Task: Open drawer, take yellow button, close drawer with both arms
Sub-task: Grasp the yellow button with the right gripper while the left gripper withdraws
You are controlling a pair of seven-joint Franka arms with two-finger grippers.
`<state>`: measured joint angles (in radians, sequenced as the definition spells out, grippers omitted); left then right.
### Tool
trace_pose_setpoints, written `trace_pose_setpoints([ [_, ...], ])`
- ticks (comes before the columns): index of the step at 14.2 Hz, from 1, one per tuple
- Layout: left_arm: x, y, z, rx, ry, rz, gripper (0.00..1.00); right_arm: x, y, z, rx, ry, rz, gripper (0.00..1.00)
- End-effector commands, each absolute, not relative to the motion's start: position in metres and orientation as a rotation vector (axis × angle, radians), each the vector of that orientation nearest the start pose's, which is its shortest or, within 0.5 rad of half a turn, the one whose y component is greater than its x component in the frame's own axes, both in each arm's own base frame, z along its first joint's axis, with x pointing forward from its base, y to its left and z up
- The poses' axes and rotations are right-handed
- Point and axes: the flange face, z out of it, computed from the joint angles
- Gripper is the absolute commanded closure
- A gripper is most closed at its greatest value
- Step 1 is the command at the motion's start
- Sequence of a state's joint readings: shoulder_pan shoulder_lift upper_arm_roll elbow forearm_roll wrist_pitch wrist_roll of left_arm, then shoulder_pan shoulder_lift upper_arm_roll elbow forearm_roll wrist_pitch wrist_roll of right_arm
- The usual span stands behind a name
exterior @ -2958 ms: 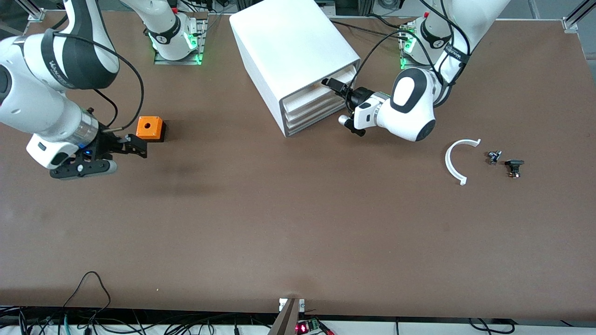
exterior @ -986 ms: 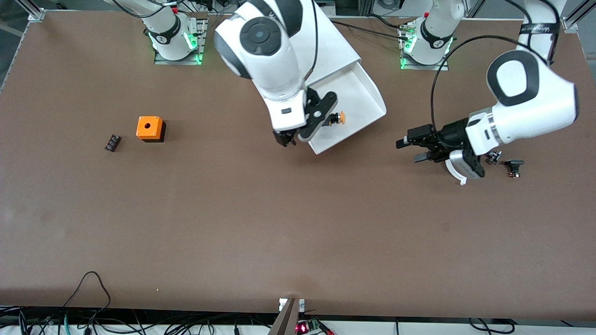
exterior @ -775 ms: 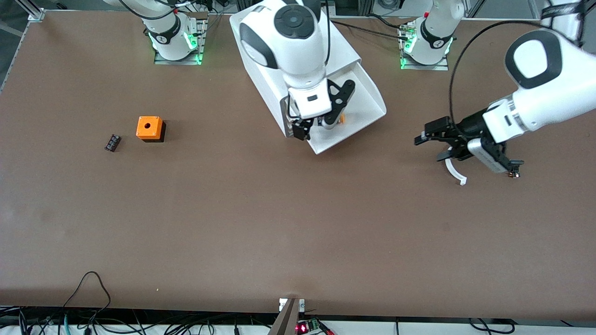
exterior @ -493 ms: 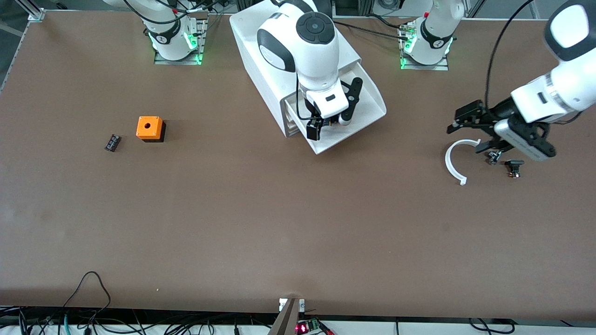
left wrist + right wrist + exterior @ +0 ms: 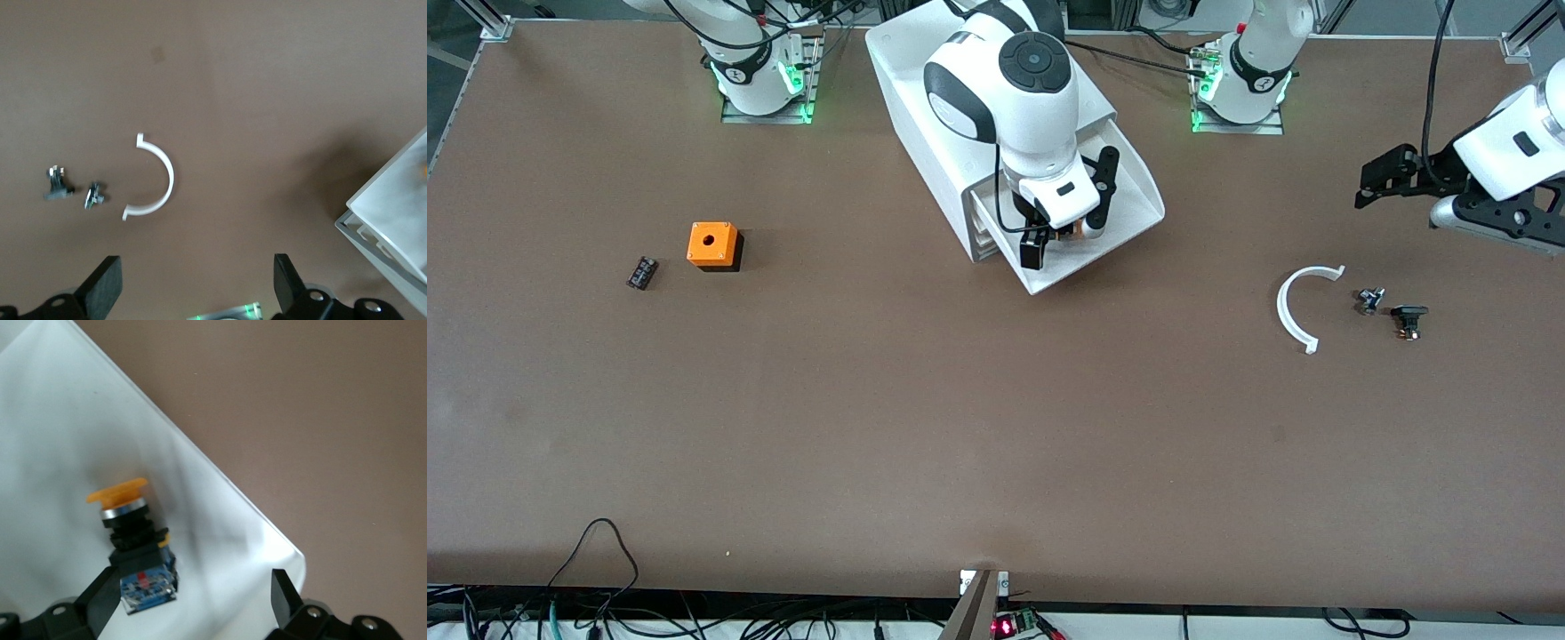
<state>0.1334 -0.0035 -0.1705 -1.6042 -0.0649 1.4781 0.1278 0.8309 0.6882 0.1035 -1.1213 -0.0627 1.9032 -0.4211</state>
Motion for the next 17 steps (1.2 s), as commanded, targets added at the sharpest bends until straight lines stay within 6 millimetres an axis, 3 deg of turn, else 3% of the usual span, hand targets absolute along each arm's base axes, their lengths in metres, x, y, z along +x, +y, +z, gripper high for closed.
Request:
trace_pose_setpoints([
  [1, 0.545, -0.024, 0.609, -3.144, 0.165, 0.191, 0.00, 0.462, 0.601, 0.418, -2.383, -1.966, -0.127, 0.00],
  [5, 0.558, -0.017, 0.613, -3.068, 0.144, 0.052, 0.00, 0.460, 0.603, 0.413, -2.379, -1.965, -0.110, 0.00],
  [7, 0.557, -0.030, 0.618, -3.044, 0.142, 0.035, 0.00, 0.460, 0.603, 0.409, -2.375, -1.956, -0.099, 0.00],
  [9, 0.551, -0.027, 0.637, -3.059, 0.120, 0.043, 0.00, 0.460, 0.604, 0.406, -2.373, -1.960, -0.092, 0.00],
  [12, 0.549, -0.025, 0.636, -3.088, 0.109, 0.048, 0.00, 0.457, 0.604, 0.404, -2.374, -1.968, -0.065, 0.01],
  [15, 0.542, -0.019, 0.632, -3.108, 0.086, 0.064, 0.00, 0.450, 0.608, 0.403, -2.365, -1.994, -0.062, 0.28],
  [17, 0.537, -0.020, 0.632, -3.105, 0.072, 0.064, 0.00, 0.451, 0.608, 0.402, -2.369, -1.995, -0.058, 0.39],
])
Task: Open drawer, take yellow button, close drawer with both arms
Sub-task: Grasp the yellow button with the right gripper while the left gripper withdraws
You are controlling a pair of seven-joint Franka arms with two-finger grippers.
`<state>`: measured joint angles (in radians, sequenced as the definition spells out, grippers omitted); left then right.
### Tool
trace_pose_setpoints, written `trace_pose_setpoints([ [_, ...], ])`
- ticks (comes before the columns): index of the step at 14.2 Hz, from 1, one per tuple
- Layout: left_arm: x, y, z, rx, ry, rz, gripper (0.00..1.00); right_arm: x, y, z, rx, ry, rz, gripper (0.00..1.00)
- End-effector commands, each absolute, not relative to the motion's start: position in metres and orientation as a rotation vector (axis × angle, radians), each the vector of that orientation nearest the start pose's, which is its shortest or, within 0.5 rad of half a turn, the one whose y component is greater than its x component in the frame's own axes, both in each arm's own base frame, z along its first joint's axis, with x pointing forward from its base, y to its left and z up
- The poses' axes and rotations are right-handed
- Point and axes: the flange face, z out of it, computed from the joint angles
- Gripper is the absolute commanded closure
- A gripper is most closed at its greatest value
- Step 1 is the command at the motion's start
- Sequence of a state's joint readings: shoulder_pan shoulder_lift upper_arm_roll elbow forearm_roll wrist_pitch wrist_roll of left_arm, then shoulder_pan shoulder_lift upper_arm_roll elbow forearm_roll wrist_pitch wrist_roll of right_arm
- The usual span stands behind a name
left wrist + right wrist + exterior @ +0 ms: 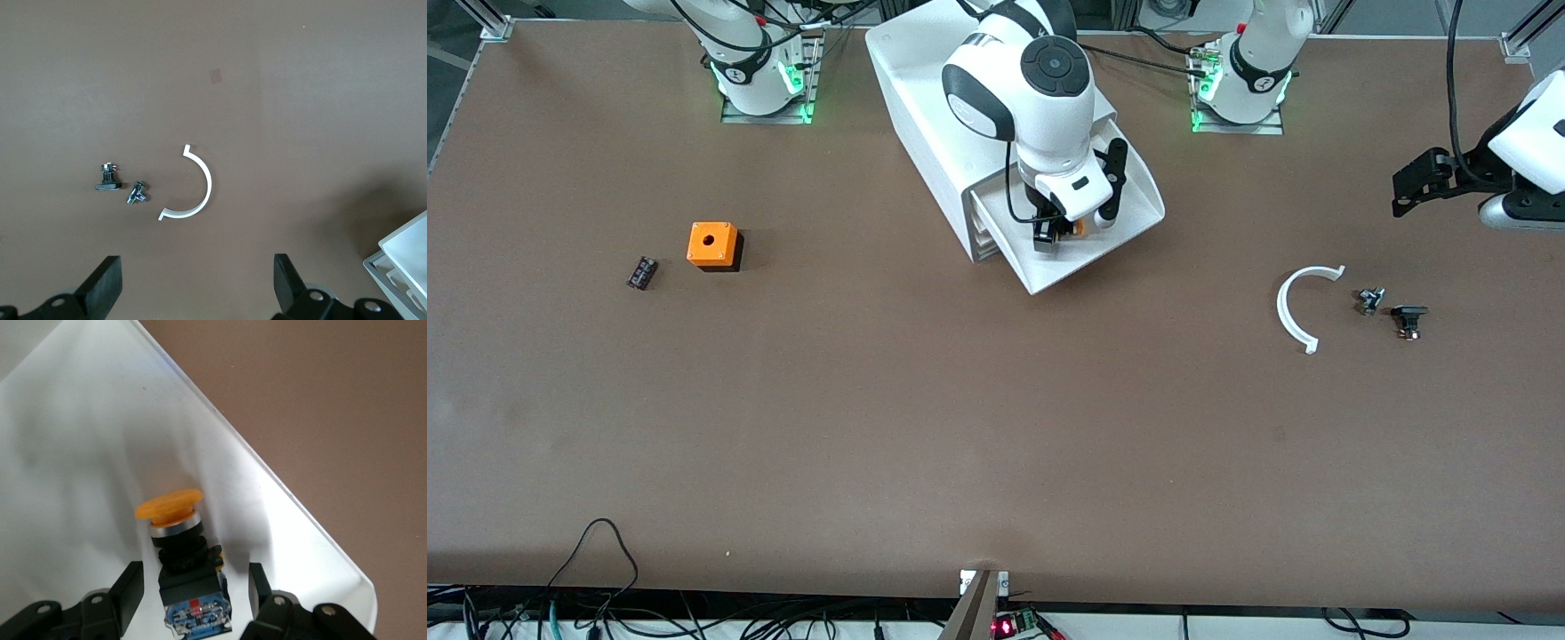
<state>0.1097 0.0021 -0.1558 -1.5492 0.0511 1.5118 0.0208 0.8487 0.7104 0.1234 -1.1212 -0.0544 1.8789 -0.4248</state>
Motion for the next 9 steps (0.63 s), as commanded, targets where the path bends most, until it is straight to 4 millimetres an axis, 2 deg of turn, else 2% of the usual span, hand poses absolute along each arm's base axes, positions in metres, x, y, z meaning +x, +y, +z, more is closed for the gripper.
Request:
trace_pose_setpoints([
  [1, 0.5359, -0.0206, 0.6294, -3.104, 0.072, 0.069, 0.00, 0.4503, 0.6080, 0.4028, -2.367, -1.998, -0.059, 0.43],
  [6, 0.5281, -0.0249, 0.6304, -3.100, 0.074, 0.040, 0.00, 0.4535, 0.6005, 0.4028, -2.384, -2.013, -0.012, 0.60],
  [9, 0.5292, -0.0264, 0.6309, -3.099, 0.084, 0.031, 0.00, 0.4519, 0.5997, 0.4028, -2.386, -2.014, 0.007, 0.65],
])
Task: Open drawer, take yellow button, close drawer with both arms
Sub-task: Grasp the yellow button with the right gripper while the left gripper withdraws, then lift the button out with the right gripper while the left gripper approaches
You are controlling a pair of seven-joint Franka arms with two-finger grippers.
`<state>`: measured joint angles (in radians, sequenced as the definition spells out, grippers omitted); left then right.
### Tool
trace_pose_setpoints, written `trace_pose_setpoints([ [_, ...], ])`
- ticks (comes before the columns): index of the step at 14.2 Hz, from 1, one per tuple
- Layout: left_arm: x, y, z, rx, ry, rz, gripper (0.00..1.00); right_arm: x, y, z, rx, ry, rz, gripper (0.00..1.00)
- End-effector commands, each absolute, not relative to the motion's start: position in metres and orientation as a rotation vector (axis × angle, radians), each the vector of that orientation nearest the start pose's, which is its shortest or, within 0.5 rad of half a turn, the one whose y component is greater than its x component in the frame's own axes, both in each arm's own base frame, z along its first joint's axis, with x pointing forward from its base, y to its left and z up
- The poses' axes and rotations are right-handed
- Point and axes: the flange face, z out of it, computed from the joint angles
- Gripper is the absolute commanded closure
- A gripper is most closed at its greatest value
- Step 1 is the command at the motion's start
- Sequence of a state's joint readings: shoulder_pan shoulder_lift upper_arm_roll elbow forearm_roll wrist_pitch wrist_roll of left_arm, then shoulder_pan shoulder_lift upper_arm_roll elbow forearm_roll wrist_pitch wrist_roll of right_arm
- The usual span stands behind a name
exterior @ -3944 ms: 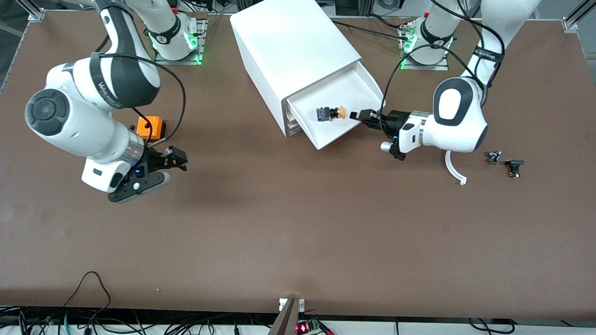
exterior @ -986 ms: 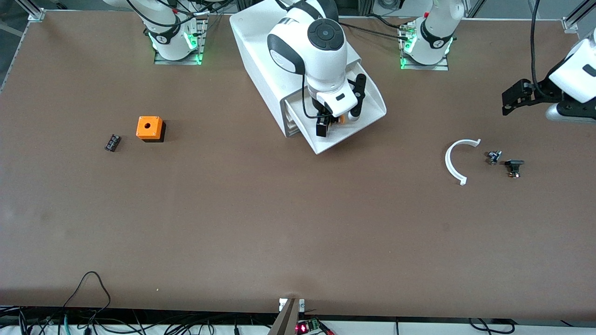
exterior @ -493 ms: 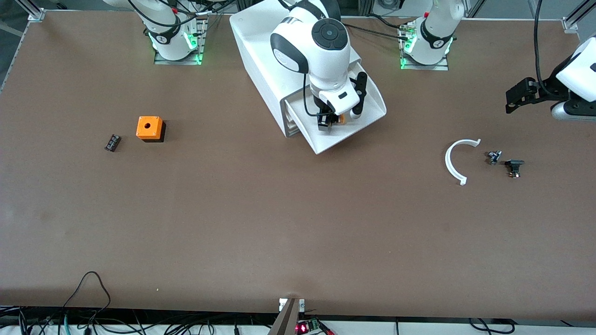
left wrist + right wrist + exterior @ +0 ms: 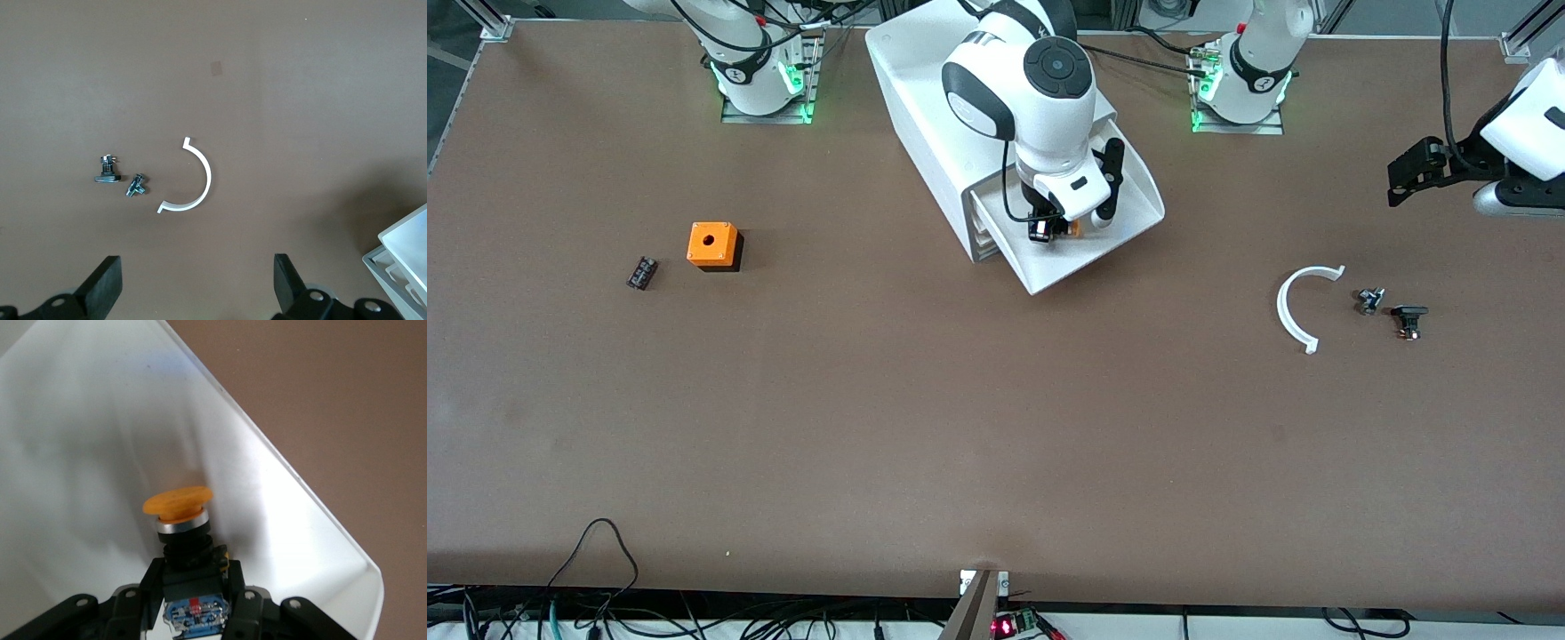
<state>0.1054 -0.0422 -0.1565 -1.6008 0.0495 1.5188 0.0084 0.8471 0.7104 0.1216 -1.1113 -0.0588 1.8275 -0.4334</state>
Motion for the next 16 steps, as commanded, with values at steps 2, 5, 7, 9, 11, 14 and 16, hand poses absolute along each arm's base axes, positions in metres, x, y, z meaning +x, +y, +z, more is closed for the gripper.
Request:
trace_pose_setpoints([
  [2, 0.531, -0.031, 0.632, -3.098, 0.122, 0.012, 0.00, 0.450, 0.601, 0.409, -2.393, -2.001, -0.008, 0.69],
  [5, 0.531, -0.045, 0.630, -3.090, 0.167, 0.011, 0.00, 0.447, 0.598, 0.456, -2.418, -1.939, -0.117, 0.71],
  [7, 0.531, -0.048, 0.630, -3.089, 0.179, 0.008, 0.00, 0.450, 0.591, 0.484, -2.495, -1.807, -0.202, 0.71],
  [9, 0.536, -0.052, 0.614, -3.097, 0.190, 0.039, 0.00, 0.458, 0.580, 0.508, -2.555, -1.709, -0.264, 0.71],
  [11, 0.538, -0.071, 0.585, -3.090, 0.243, 0.076, 0.00, 0.480, 0.551, 0.533, -2.660, -1.601, -0.324, 0.71],
  [14, 0.542, -0.094, 0.569, -3.094, 0.283, 0.021, 0.00, 0.524, 0.490, 0.537, -2.824, -1.364, -0.312, 0.70],
  [16, 0.545, -0.115, 0.544, -3.111, 0.252, -0.025, 0.00, 0.549, 0.434, 0.530, -2.939, -1.126, -0.247, 0.69],
])
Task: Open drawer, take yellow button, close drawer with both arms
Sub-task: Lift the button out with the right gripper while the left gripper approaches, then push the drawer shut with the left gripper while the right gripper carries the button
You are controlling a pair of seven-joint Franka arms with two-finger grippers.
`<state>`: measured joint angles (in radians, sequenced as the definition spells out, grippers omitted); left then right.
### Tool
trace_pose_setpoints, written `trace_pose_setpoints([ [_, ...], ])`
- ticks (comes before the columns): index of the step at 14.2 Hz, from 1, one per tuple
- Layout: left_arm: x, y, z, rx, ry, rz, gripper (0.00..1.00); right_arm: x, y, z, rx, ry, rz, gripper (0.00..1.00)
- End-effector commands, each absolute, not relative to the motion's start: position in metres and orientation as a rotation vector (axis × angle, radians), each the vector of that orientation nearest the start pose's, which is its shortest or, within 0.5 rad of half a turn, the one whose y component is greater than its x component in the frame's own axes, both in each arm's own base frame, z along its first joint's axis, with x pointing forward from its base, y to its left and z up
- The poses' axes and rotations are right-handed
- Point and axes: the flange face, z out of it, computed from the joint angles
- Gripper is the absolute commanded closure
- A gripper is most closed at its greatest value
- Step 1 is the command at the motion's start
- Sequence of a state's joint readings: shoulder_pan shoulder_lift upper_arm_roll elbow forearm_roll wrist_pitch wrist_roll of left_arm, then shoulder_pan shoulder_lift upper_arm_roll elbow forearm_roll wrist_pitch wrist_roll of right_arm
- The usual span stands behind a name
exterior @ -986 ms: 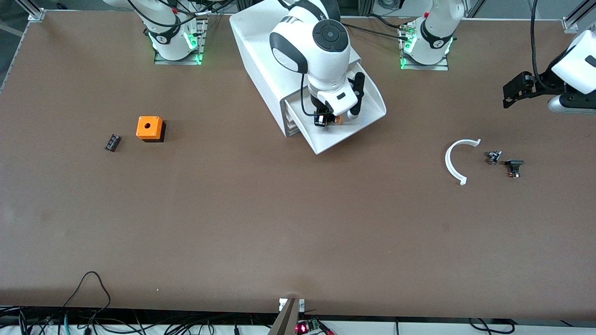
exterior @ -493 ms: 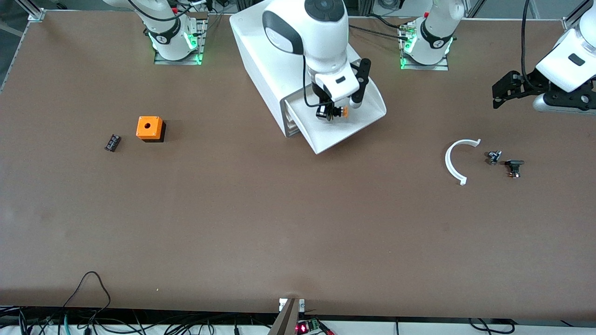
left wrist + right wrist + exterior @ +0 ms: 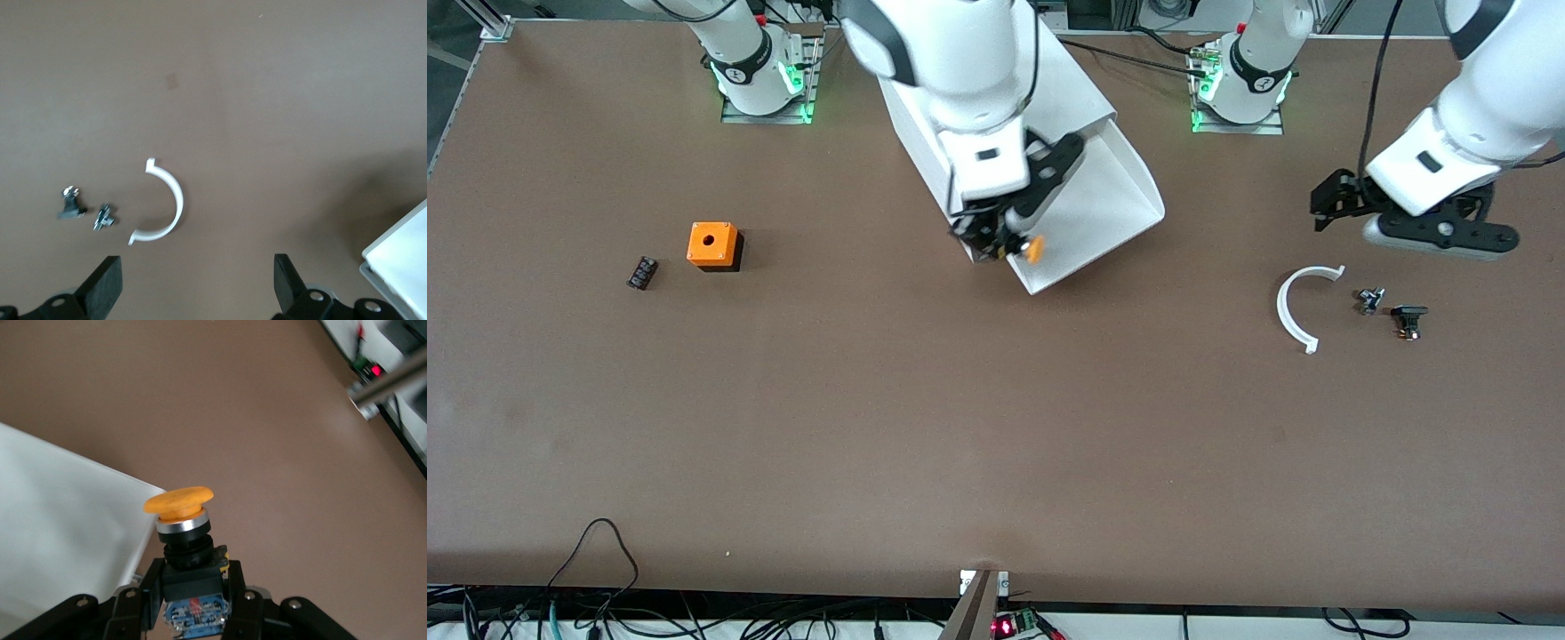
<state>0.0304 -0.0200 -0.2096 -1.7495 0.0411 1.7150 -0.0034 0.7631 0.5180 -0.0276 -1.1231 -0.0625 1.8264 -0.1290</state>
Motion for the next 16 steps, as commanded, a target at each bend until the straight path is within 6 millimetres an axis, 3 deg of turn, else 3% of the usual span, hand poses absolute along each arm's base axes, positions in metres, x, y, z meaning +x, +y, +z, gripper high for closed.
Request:
trace_pose_setpoints([
  [1, 0.545, -0.131, 0.527, -3.131, 0.186, -0.049, 0.00, 0.556, 0.408, 0.526, -2.985, -1.034, -0.204, 0.69],
  [4, 0.539, -0.181, 0.474, -3.159, 0.005, -0.089, 0.00, 0.582, 0.318, 0.506, -3.104, -0.763, -0.045, 0.69],
  [6, 0.534, -0.208, 0.428, -3.185, -0.181, -0.113, 0.00, 0.604, 0.262, 0.487, -3.145, -0.639, 0.041, 0.69],
  [8, 0.534, -0.232, 0.390, -3.205, -0.388, -0.106, 0.00, 0.615, 0.209, 0.453, -3.163, -0.583, 0.159, 0.69],
  [9, 0.531, -0.242, 0.380, -3.206, -0.458, -0.101, 0.00, 0.617, 0.195, 0.438, -3.151, -0.625, 0.198, 0.69],
  [14, 0.497, -0.276, 0.340, -3.195, -0.625, -0.073, 0.00, 0.623, 0.106, 0.361, -3.175, -0.469, 0.263, 0.69],
  [15, 0.492, -0.281, 0.340, -3.181, -0.680, -0.061, 0.00, 0.620, 0.087, 0.346, -3.168, -0.477, 0.282, 0.69],
  [16, 0.476, -0.298, 0.334, -3.178, -0.684, -0.031, 0.00, 0.618, 0.078, 0.332, -3.144, -0.559, 0.278, 0.68],
])
